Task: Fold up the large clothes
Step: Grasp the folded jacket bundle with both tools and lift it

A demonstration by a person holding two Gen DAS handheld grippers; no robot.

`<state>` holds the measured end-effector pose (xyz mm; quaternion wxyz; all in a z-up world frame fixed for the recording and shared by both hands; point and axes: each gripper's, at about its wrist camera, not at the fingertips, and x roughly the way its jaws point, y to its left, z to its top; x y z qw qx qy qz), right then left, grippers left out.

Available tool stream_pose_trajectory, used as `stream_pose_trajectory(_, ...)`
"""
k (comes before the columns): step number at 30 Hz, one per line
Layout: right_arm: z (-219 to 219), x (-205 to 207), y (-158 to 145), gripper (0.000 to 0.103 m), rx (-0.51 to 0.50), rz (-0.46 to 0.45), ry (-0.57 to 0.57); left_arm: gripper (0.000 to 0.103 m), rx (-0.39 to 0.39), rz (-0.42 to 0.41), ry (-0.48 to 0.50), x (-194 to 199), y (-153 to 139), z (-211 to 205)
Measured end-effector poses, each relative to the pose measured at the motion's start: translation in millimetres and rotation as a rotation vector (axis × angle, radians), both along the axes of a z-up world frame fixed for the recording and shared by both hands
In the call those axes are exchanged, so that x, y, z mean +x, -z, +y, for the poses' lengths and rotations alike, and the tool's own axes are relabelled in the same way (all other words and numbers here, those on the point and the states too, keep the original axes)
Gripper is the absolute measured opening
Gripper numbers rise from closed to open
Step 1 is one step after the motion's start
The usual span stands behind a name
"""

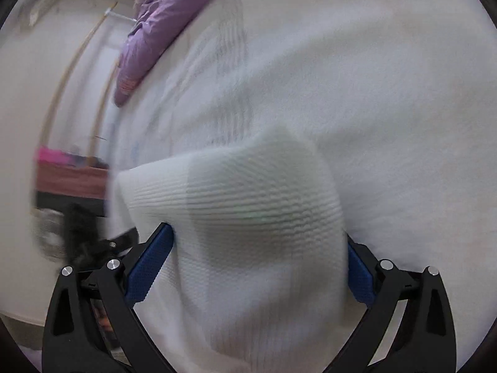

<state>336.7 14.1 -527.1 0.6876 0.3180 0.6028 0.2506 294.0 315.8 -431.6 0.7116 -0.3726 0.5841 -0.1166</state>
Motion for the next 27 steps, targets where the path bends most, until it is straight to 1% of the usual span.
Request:
stream_pose_trajectory(1,-3.4,-3.9,0.0,0.097,0.022,-0.026,0.024,0.094,-0.020,-0.020,0.000,-2.0,1.4,-0.1)
stream_pose_trajectory(2,-3.8,-7.1,-1.0,0.097,0.026,-0.046,0.018,0.094,-0.063,-0.041,0.025,-4.9,2.4,1.4)
stream_pose_trajectory(3,-2.3,-10.9,-2.6,0.097,0.024,-0.063,-0.007,0.094,-0.110,-0.035,0.050,-9.5,4.8,2.2)
stream_pose_trajectory(4,1.4,-16.2,-2.6,0.097,0.040,-0.041,-0.044,0.094,-0.164,-0.022,0.070,-14.4,8.6,2.7)
stream_pose_trajectory(5,3.7,-20.8,-0.9,0.097,0.077,-0.006,-0.064,0.094,-0.219,-0.012,0.088,-20.8,11.7,3.3)
stream_pose_trajectory(8,1.5,-38.4,5.0,0.097,0.164,0.077,-0.093,0.096,-0.295,0.008,0.123,-30.7,17.7,4.0)
stream_pose_trajectory(10,-0.6,-49.6,12.8,0.097,0.232,0.142,-0.095,0.096,-0.361,0.033,0.119,-34.0,22.6,4.9)
stream_pose_trajectory(11,-2.8,-55.0,14.6,0.097,0.262,0.162,-0.082,0.096,-0.399,0.057,0.115,-34.8,26.0,5.5)
stream_pose_trajectory(12,-5.2,-63.4,18.7,0.096,0.301,0.206,-0.067,0.095,-0.444,0.097,0.115,-38.4,31.3,4.7)
stream_pose_trajectory(13,-5.7,-69.9,21.3,0.096,0.318,0.241,-0.067,0.095,-0.472,0.124,0.123,-42.1,35.1,2.5)
stream_pose_trajectory(14,-3.2,-78.4,25.1,0.096,0.326,0.281,-0.084,0.095,-0.485,0.128,0.142,-46.5,36.2,0.3)
stream_pose_trajectory(15,2.5,-92.4,26.4,0.096,0.312,0.301,-0.125,0.095,-0.491,0.136,0.157,-47.2,37.8,-3.1)
stream_pose_trajectory(16,7.1,-99.4,19.5,0.095,0.273,0.253,-0.157,0.096,-0.496,0.161,0.175,-50.2,39.9,-7.0)
stream_pose_trajectory(17,10.7,-104.8,14.3,0.096,0.238,0.229,-0.176,0.096,-0.489,0.189,0.197,-53.6,41.3,-12.8)
stream_pose_trajectory(19,16.9,-113.0,14.3,0.096,0.189,0.263,-0.170,0.096,-0.467,0.202,0.241,-56.7,40.8,-22.9)
stream_pose_trajectory(20,17.6,-115.8,13.7,0.096,0.177,0.270,-0.151,0.095,-0.444,0.193,0.258,-56.5,39.5,-27.0)
stream_pose_trajectory(21,18.3,-116.2,12.1,0.096,0.163,0.259,-0.132,0.095,-0.399,0.174,0.262,-55.2,36.8,-32.5)
stream_pose_trajectory(22,20.0,-117.0,10.6,0.095,0.132,0.248,-0.107,0.094,-0.356,0.163,0.245,-53.9,34.4,-37.0)
stream_pose_trajectory(23,23.2,-116.6,9.0,0.093,0.092,0.247,-0.093,0.094,-0.332,0.155,0.227,-53.7,31.9,-39.0)
stream_pose_trajectory(24,25.4,-115.4,7.4,0.082,0.055,0.256,-0.085,0.084,-0.283,0.153,0.206,-54.0,27.3,-41.5)
stream_pose_trajectory(25,24.0,-113.8,4.3,0.069,0.003,0.291,-0.054,0.064,-0.211,0.170,0.198,-54.7,23.2,-42.2)
stream_pose_trajectory(26,20.2,-113.6,-0.3,0.063,-0.015,0.316,-0.019,0.058,-0.193,0.180,0.182,-55.9,20.0,-41.6)
stream_pose_trajectory(27,18.8,-114.1,-6.4,0.051,-0.020,0.314,-0.001,0.045,-0.209,0.181,0.133,-59.0,14.2,-38.4)
